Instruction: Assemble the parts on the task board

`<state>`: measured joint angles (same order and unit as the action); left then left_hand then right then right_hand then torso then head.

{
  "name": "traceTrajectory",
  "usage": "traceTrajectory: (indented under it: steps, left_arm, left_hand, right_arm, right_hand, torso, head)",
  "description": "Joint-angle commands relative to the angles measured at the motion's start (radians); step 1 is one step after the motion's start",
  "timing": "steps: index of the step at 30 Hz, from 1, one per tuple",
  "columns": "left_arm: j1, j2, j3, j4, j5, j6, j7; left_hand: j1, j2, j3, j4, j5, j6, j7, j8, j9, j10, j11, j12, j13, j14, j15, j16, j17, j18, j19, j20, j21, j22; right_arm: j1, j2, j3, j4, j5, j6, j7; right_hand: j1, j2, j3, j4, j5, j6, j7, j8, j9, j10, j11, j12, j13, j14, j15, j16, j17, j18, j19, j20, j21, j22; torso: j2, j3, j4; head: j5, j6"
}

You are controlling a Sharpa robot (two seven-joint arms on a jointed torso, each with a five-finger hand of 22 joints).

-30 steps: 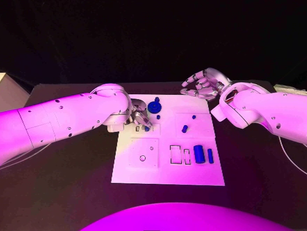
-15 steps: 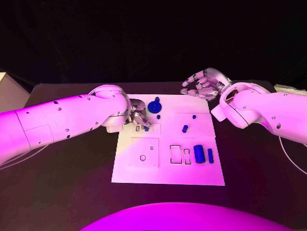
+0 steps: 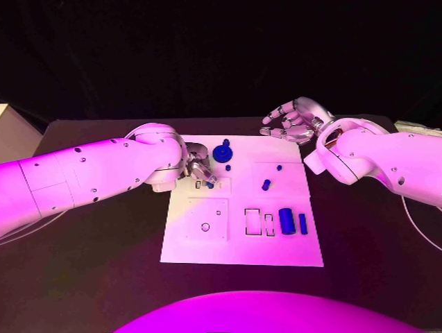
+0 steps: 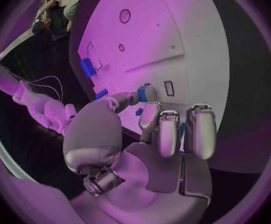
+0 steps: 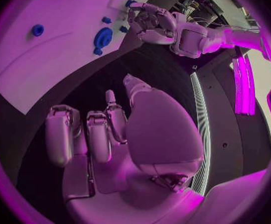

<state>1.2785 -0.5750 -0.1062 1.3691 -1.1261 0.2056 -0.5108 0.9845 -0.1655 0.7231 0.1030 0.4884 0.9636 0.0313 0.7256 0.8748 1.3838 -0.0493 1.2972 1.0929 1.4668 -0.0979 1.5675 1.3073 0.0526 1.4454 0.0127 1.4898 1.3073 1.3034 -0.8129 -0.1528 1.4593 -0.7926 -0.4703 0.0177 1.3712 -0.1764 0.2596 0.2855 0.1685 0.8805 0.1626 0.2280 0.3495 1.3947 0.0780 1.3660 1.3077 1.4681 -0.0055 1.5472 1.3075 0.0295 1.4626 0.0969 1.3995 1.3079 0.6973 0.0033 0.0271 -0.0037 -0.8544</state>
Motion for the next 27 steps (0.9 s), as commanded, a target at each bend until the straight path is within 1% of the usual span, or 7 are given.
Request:
traceTrajectory:
  steps: [1, 14, 27]
  left_arm:
    - [-0.01, 0.001, -0.006, 0.004, -0.022, -0.022, -0.008]
    - [-0.017, -0.012, -0.006, 0.028, -0.052, -0.051, -0.005]
    - [-0.029, -0.014, -0.006, 0.035, -0.059, -0.038, -0.008]
  left_hand:
    - [0.041, 0.029, 0.136, -0.141, 0.003, 0.015, -0.019, -0.005, 0.0, 0.002, -0.007, -0.005, -0.001, 0.104, -0.007, 0.003, 0.263, -0.011, 0.007, -0.002, 0.004, 0.083]
    - [0.042, 0.03, 0.137, -0.141, 0.003, 0.016, -0.019, -0.005, 0.0, 0.002, -0.007, -0.005, 0.0, 0.104, -0.007, 0.003, 0.263, -0.011, 0.007, -0.002, 0.005, 0.084]
    - [0.042, 0.031, 0.138, -0.14, 0.003, 0.017, -0.018, -0.006, -0.001, 0.003, -0.007, -0.005, 0.001, 0.104, -0.007, 0.003, 0.263, -0.011, 0.008, -0.002, 0.005, 0.084]
  right_arm:
    - [-0.001, 0.0, 0.0, 0.002, -0.007, 0.013, 0.01]
    - [-0.001, -0.002, 0.0, 0.002, -0.007, 0.014, 0.009]
    - [-0.001, -0.004, 0.0, 0.002, -0.007, 0.014, 0.01]
  right_hand:
    - [-0.009, 0.0, 0.006, 0.001, 0.004, -0.006, -0.001, -0.002, -0.001, -0.004, 0.0, -0.003, 0.081, 0.088, 0.007, -0.004, 0.213, 0.012, 0.034, 0.007, -0.006, 0.14]
    - [-0.009, 0.0, 0.006, 0.001, 0.004, -0.006, -0.001, -0.002, -0.001, -0.004, 0.0, -0.003, 0.081, 0.088, 0.007, -0.004, 0.213, 0.012, 0.034, 0.007, -0.006, 0.14]
    - [-0.009, 0.0, 0.006, 0.001, 0.004, -0.006, -0.001, -0.002, -0.001, -0.004, 0.0, -0.003, 0.081, 0.088, 0.007, -0.004, 0.213, 0.012, 0.034, 0.007, -0.006, 0.14]
  torso:
    - [0.0, 0.0004, 0.0002]
    - [-0.001, 0.0005, 0.0008]
    - [0.0, 0.0004, 0.0009]
  head:
    - [0.0, 0.0]
    - [0.0, -0.001]
    - [0.0, -0.002]
